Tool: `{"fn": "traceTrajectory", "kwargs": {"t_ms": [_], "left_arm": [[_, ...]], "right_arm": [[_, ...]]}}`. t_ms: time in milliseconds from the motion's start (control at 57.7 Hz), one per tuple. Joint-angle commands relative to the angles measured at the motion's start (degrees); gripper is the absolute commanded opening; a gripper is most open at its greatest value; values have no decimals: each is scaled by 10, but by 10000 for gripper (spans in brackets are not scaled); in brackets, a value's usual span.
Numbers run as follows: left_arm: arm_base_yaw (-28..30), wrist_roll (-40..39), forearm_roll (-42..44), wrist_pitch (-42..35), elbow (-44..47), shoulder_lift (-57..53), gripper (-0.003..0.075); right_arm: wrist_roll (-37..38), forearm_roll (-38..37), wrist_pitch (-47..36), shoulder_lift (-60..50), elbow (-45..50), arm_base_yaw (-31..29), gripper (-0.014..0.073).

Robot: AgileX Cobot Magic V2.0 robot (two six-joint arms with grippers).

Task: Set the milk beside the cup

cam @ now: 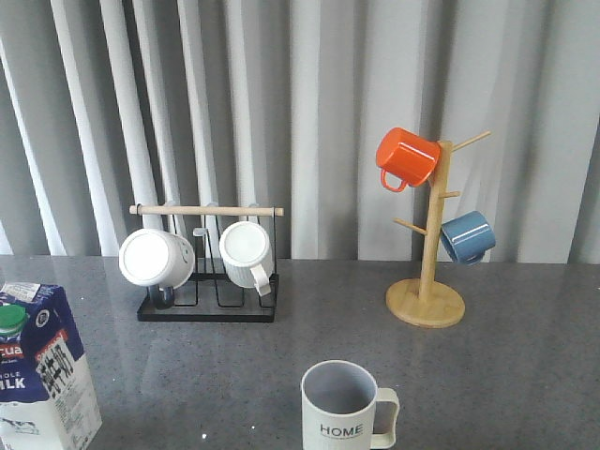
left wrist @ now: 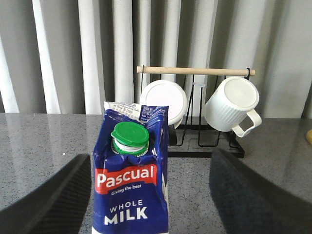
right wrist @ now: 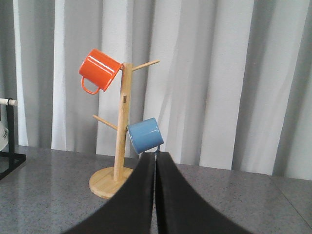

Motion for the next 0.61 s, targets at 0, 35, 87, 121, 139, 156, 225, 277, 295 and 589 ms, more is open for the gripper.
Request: {"fn": "traceTrajectory", "kwargs": {"t_ms": [0, 35, 87, 121, 139, 156, 225, 277, 295, 589], "left_arm": [[-3, -4, -4, -46, -21, -3, 502], [-3, -4, -4, -46, -21, -3, 502], [-3, -4, -4, -46, -21, -3, 502], [-3, -4, -4, -46, -21, -3, 502], [-3, -4, -4, -46, -21, -3, 502], [-3, -4, -4, -46, -21, -3, 502], [-3, -4, -4, -46, -21, -3, 502], [-3, -4, -4, -46, -21, -3, 502], [-3, -4, -4, -46, -21, -3, 503], [14, -14, -1, -6, -67, -3, 734]], "right_arm": [[-3, 1, -40, 0, -12, -5, -8], [-3, 1, -40, 0, -12, -5, -8], [-3, 1, -40, 0, -12, -5, -8], [-3, 1, -40, 0, -12, -5, -8], [-3, 1, -40, 0, -12, -5, -8], [-3, 1, -40, 0, -12, -5, -8], [-3, 1, -40, 0, -12, -5, -8], [-3, 1, -40, 0, -12, -5, -8], [-3, 1, -40, 0, -12, -5, -8], [-3, 1, -40, 0, -12, -5, -8]]}}
